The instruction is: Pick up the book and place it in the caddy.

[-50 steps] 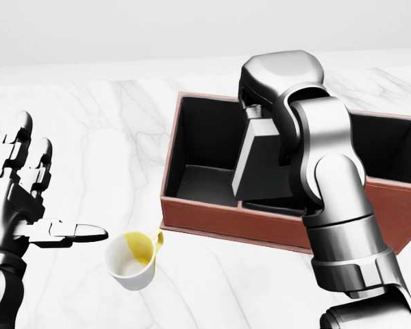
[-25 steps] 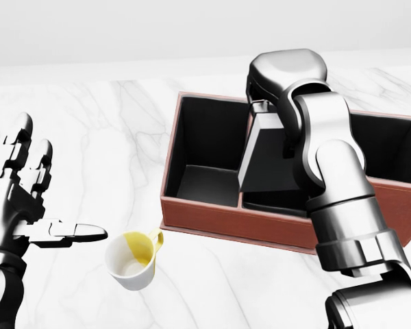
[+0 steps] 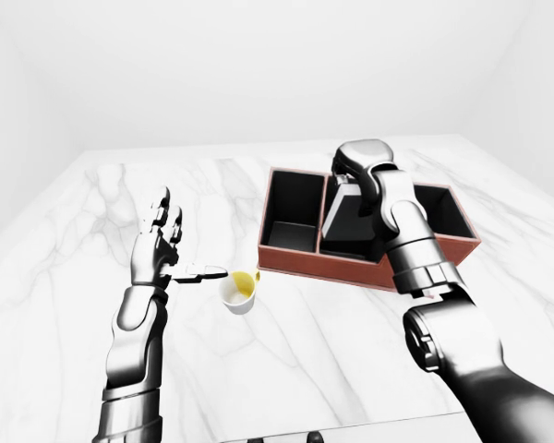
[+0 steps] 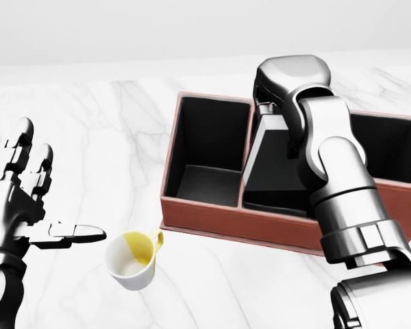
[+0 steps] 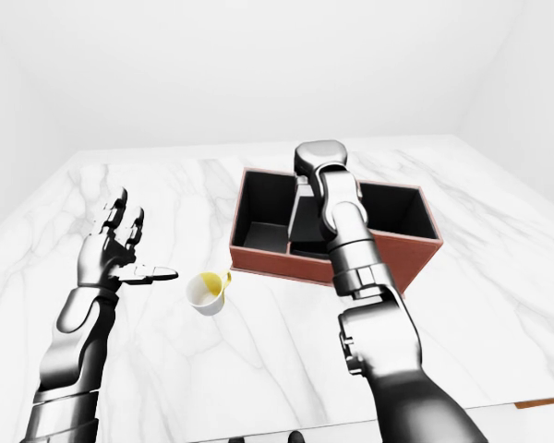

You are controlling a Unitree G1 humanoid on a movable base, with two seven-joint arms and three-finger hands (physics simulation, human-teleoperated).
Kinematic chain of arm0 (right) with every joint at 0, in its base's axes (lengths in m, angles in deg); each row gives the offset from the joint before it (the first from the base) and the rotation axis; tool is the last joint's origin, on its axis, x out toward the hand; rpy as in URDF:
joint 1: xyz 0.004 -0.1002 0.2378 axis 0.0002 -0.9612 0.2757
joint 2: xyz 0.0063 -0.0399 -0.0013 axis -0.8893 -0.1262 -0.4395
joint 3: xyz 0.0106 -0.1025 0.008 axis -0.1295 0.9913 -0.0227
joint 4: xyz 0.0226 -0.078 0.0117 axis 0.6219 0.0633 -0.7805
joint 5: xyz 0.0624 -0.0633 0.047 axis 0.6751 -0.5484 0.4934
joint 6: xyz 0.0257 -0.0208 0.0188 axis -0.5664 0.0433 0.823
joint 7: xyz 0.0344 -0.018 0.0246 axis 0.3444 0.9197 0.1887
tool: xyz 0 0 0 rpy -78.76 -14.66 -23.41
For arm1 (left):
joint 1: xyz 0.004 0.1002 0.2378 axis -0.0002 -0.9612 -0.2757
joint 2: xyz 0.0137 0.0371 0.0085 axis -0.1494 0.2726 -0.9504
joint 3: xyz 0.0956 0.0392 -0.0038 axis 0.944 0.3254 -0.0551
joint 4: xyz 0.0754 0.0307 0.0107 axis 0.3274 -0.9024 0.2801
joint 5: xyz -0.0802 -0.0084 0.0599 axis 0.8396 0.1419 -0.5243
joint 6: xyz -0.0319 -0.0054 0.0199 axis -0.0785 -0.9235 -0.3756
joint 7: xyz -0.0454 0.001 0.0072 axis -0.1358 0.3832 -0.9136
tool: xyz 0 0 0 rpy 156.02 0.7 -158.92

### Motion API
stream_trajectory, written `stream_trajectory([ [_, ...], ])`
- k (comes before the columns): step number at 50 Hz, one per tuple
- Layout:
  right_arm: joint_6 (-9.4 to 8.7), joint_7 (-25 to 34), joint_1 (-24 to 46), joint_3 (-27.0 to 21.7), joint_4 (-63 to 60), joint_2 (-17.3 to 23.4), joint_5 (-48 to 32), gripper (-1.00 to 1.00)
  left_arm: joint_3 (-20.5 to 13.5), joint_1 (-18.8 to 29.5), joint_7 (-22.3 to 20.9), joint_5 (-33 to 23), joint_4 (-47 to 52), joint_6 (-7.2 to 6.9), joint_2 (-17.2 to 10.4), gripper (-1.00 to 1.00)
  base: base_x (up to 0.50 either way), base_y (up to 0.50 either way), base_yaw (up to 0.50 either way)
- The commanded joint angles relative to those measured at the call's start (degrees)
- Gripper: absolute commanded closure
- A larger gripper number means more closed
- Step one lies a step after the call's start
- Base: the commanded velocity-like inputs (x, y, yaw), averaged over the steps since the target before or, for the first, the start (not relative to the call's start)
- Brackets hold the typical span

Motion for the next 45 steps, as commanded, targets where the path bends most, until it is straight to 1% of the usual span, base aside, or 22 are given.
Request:
stream_trajectory([
  [1,0.0,-2.6,0.7,-0.1,1.9,0.8,-0.1,1.0,0.0,0.0,-0.1,0.1,-0.6,0.0,-0.1,-1.0,0.0,0.0,0.0],
  [12,0.0,-5.5,2.0,0.3,5.5,0.9,-0.6,1.0,0.0,-0.1,-0.1,0.1,0.2,0.0,-0.1,-1.0,0.0,0.0,0.0],
  [18,0.0,-9.4,3.8,0.6,10.9,0.8,0.2,1.0,-0.2,0.0,-0.2,0.2,-0.3,0.0,-0.1,-1.0,0.0,0.0,0.0],
  [25,0.0,-11.8,4.7,1.1,14.2,0.6,1.2,1.0,0.0,0.1,-0.2,0.1,-1.1,0.0,-0.1,-1.0,0.0,0.0,0.0],
  [45,0.0,-14.2,6.3,2.1,17.7,1.1,0.1,1.0,-0.2,0.1,-0.2,0.5,-2.1,0.0,-0.4,-1.0,0.0,0.0,0.0],
])
